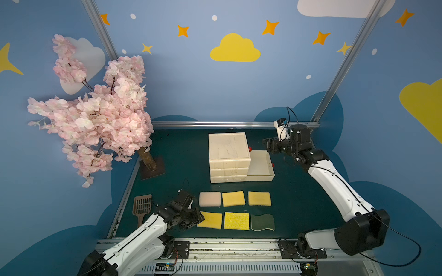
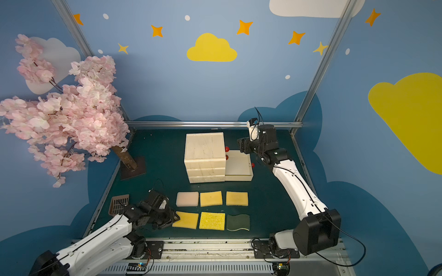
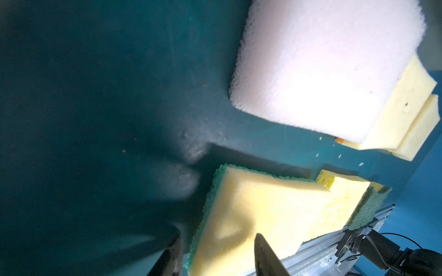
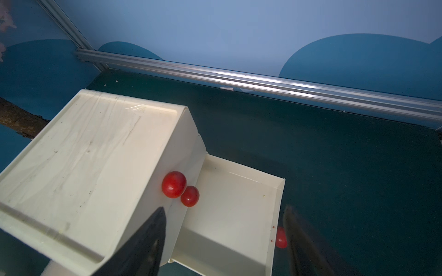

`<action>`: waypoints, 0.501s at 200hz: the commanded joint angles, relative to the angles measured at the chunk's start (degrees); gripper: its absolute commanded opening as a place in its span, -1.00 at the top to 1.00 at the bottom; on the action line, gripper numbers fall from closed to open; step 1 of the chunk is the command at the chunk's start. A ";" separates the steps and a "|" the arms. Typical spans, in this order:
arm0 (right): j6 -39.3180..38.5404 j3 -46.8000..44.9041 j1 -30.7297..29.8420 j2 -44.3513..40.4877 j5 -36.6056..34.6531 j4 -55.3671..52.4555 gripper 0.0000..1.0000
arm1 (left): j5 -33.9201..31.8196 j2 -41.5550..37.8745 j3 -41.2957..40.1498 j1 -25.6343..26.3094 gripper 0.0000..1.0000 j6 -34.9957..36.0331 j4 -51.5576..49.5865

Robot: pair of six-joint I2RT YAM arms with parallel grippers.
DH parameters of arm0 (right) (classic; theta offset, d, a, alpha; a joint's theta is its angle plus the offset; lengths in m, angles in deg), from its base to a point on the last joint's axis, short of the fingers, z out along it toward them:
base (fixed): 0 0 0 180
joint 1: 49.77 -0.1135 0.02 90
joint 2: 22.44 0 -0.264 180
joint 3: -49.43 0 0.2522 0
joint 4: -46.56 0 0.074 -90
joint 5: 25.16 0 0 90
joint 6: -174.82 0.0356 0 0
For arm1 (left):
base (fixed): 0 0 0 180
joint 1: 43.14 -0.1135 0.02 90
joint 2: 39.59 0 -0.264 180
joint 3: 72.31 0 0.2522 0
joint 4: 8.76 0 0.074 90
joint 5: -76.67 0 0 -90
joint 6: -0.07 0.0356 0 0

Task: Take the sponge out of the drawer
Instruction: Place the sponge at the center of the board.

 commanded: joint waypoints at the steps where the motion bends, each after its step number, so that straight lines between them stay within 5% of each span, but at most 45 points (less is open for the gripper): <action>1: 0.14 0.48 0.31 0.54 -0.63 0.59 -0.53 | -0.84 -1.10 2.62 0.28 -0.01 0.11 -2.49; 36: 0.41 0.72 0.94 1.38 -1.60 -0.08 -0.53 | -7.51 -2.32 11.21 0.49 -0.13 4.57 -8.40; 72: 3.00 2.04 3.43 3.99 -2.35 -2.17 -0.56 | -11.31 -0.77 23.54 0.54 -0.56 12.57 -10.51; 100: 8.38 2.40 7.45 6.49 -0.45 -4.87 -0.58 | -11.93 4.14 32.61 0.12 -0.72 19.49 -8.71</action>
